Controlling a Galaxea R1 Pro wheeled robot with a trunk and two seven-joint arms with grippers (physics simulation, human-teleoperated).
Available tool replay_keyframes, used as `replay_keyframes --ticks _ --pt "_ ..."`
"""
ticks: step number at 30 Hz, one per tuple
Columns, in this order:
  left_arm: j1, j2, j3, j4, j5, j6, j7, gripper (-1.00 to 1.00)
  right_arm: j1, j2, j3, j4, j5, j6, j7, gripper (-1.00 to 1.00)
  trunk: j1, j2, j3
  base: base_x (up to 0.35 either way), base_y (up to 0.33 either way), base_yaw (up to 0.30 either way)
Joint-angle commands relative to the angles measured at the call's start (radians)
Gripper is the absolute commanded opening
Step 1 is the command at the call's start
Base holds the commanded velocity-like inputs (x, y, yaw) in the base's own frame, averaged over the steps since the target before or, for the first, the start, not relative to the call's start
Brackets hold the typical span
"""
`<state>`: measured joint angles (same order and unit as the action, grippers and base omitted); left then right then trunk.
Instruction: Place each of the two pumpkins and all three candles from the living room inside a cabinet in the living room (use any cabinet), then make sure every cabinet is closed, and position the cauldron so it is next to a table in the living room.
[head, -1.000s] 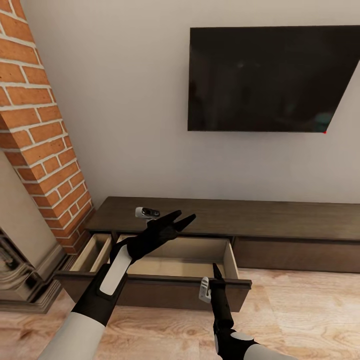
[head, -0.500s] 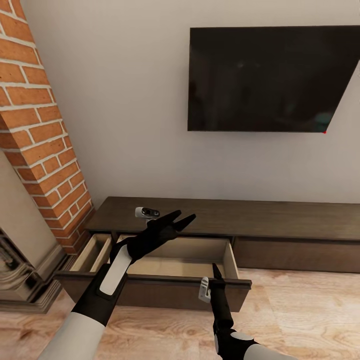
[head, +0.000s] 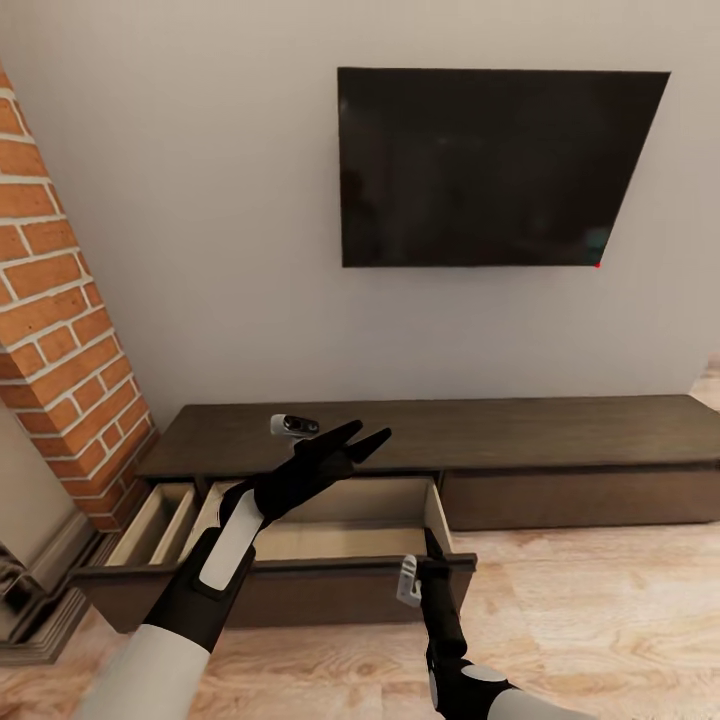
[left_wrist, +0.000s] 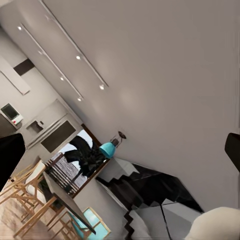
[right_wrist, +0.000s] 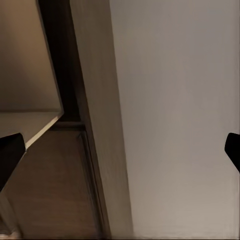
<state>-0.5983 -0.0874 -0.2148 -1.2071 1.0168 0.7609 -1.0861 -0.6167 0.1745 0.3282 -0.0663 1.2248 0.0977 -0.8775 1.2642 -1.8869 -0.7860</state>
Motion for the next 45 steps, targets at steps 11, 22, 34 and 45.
replay_keyframes --ticks 11,22,34,45 --pt "0.000 0.000 0.001 0.004 -0.002 0.000 0.000 1.00 0.001 0.000 -0.001 0.000 -0.004 -0.022 0.004 1.00 0.000 0.000 0.011 0.000 0.000 -0.243" --pt "0.000 0.000 0.001 0.009 -0.003 0.000 0.001 1.00 0.000 -0.024 -0.013 0.001 -0.108 -0.048 0.004 1.00 0.000 0.000 0.011 0.000 0.000 -0.280" --pt "-0.001 -0.009 0.015 -0.003 -0.005 -0.023 0.152 1.00 0.002 -0.059 -0.013 0.002 -0.175 -0.049 0.000 1.00 0.000 0.000 0.007 0.000 0.000 -0.285" --pt "0.045 0.147 0.070 0.190 -0.014 -0.026 0.303 1.00 0.002 -0.063 -0.030 0.002 -0.187 -0.076 0.001 1.00 0.000 0.000 0.007 0.000 0.000 -0.285"
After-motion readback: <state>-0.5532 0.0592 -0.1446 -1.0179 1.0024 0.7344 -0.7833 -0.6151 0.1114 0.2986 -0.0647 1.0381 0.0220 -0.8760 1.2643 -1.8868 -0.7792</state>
